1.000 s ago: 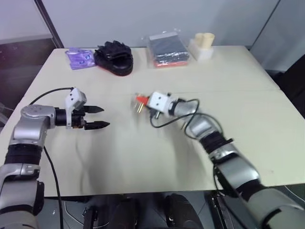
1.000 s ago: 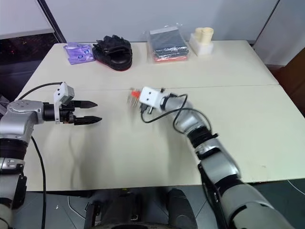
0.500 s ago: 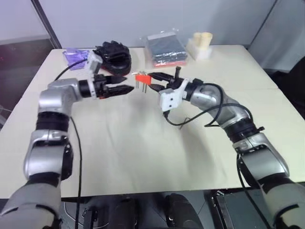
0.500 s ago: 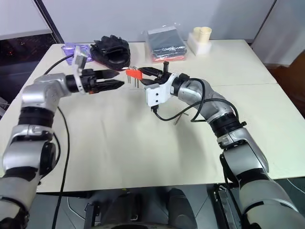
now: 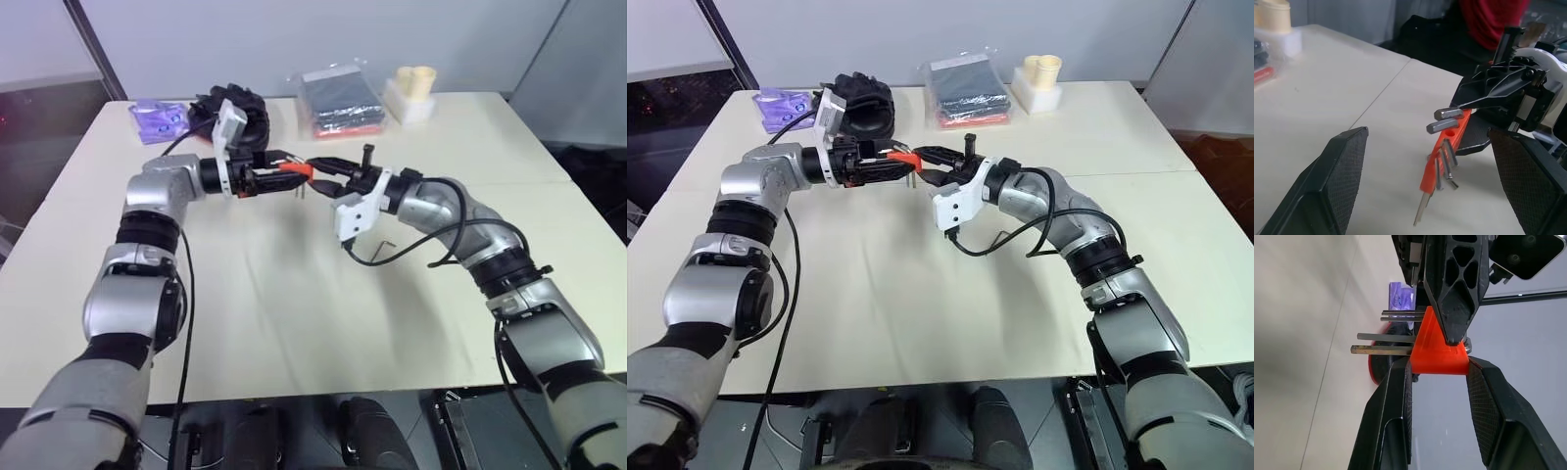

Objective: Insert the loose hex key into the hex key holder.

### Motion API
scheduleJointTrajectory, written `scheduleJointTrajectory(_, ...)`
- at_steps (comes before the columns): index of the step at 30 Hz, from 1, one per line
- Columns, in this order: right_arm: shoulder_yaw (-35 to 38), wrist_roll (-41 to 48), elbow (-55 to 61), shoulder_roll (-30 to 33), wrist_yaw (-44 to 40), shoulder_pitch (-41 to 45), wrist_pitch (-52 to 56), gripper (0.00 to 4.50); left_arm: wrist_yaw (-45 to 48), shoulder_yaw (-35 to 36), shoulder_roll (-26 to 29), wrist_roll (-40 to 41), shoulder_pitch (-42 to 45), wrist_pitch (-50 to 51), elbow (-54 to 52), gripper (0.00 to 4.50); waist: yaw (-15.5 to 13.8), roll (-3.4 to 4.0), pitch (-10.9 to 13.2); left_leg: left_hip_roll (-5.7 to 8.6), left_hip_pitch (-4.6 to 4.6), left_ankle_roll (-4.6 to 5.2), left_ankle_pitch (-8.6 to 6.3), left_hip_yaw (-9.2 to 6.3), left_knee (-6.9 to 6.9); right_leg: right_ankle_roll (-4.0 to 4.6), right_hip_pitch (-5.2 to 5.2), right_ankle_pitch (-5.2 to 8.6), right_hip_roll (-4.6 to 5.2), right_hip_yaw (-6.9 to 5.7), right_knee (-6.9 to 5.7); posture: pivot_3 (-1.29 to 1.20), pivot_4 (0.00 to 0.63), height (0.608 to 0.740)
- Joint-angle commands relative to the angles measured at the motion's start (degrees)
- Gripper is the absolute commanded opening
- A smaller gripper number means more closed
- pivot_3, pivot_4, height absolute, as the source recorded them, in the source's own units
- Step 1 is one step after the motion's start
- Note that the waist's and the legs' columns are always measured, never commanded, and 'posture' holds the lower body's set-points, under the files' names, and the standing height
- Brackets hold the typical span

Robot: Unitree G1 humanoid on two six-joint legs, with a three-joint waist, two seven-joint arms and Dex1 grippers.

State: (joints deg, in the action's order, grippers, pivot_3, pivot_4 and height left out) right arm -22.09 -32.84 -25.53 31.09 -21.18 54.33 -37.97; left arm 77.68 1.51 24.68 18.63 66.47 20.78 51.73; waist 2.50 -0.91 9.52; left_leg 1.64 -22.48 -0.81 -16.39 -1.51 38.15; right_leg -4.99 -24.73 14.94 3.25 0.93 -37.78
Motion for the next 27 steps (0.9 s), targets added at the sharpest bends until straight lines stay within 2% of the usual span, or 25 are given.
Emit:
scheduleJointTrajectory(1, 1.6, 1.1, 2.9, 0.1, 0.2, -0.2, 0.3, 1.01, 0.8, 1.2, 0.0, 0.2, 2.2, -1.2, 0.2, 4.10, 0.0, 0.00, 0.0, 0.00, 0.00, 0.00, 0.00, 0.00, 0.00, 0.00, 0.00, 0.00, 0.00, 0.00, 0.00, 0.00, 0.150, 0.740)
scheduleJointTrajectory(4, 1.6, 1.2, 3.4, -0.2, 0.1, -0.5, 0.5, 1.01, 1.1, 1.2, -0.1, 0.0, 2.4, -1.6, 0.7, 3.23, 0.0, 0.00, 0.0, 0.00, 0.00, 0.00, 0.00, 0.00, 0.00, 0.00, 0.00, 0.00, 0.00, 0.00, 0.00, 0.00, 0.150, 0.740)
scheduleJointTrajectory(10, 1.6, 1.3, 4.3, -0.6, -0.1, -0.6, 1.1, 1.01, 1.8, 1.4, -0.3, -0.2, 2.4, -1.9, 1.2, 0.23, 0.0, 0.00, 0.0, 0.00, 0.00, 0.00, 0.00, 0.00, 0.01, 0.00, 0.00, 0.00, 0.00, 0.00, 0.00, 0.00, 0.150, 0.740)
scheduleJointTrajectory(11, 1.6, 1.3, 4.5, -0.6, -0.2, -0.7, 1.3, 1.01, 1.9, 1.4, -0.3, -0.4, 2.3, -2.0, 1.3, 0.04, 0.0, 0.00, 0.0, 0.00, 0.00, 0.00, 0.00, 0.00, 0.01, 0.00, 0.00, 0.00, 0.00, 0.00, 0.00, 0.00, 0.150, 0.740)
scheduleJointTrajectory(26, 2.7, 3.3, 7.3, 1.8, -3.7, -4.4, 4.8, 1.01, 1.0, 2.4, 1.0, -0.9, 2.7, -3.7, 2.9, 0.04, 0.0, 0.00, 0.0, 0.00, -0.01, 0.00, 0.00, -0.01, 0.02, 0.00, 0.01, 0.00, 0.00, 0.00, 0.00, 0.00, 0.150, 0.740)
scheduleJointTrajectory(27, 2.9, 3.9, 7.4, 1.7, -3.9, -4.5, 5.2, 1.51, 1.0, 2.4, 1.0, -0.9, 2.6, -3.8, 2.8, 0.01, 0.0, 0.00, 0.0, 0.00, -0.01, 0.00, 0.00, -0.01, 0.02, 0.00, 0.01, 0.00, 0.00, 0.00, 0.00, 0.00, 0.150, 0.740)
